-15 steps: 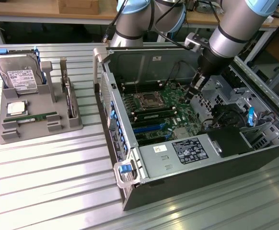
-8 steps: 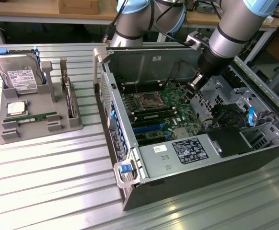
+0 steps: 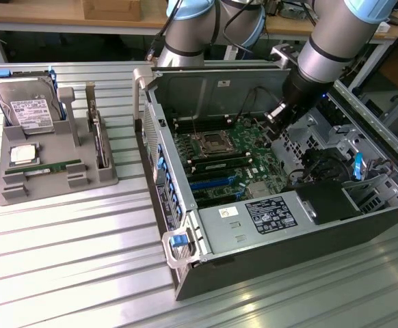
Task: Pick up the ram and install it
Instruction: 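Press down the ram until it locks into place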
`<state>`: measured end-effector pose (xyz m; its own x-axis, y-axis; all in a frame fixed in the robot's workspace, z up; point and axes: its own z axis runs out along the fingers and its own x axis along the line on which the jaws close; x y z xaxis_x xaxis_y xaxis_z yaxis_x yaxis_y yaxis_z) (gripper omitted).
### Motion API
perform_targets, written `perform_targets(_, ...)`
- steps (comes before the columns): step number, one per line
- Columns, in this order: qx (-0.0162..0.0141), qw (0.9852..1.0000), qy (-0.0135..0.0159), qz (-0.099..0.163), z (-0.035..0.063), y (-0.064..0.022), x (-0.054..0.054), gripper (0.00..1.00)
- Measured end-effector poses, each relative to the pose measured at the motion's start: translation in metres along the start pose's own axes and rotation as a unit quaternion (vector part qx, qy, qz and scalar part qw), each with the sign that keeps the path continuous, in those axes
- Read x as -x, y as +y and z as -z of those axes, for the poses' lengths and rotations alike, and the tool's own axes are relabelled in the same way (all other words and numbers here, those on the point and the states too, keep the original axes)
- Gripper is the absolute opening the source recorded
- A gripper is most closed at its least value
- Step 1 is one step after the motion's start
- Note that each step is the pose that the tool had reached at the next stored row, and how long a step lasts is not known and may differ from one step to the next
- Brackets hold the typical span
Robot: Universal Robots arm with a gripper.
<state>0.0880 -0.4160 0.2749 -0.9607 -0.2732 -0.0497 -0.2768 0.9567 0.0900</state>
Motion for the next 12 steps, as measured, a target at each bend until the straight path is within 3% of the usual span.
perform_targets(4,-0.0029,0.9983,-0.0052,-0.057,-0.0001,0.0000,0.0000,0.11)
perform_targets(6,-0.0051,0.9947,-0.0093,-0.102,-0.0002,0.0000,0.0000,0.11)
perform_targets(8,-0.0068,0.9907,-0.0122,-0.135,-0.0003,0.0000,0.0000,0.11)
perform_targets(11,-0.0091,0.9832,-0.0164,-0.182,-0.0005,0.0000,0.0000,0.11)
perform_targets(12,-0.0103,0.9782,-0.0187,-0.207,-0.0006,-0.0001,0.0000,0.11)
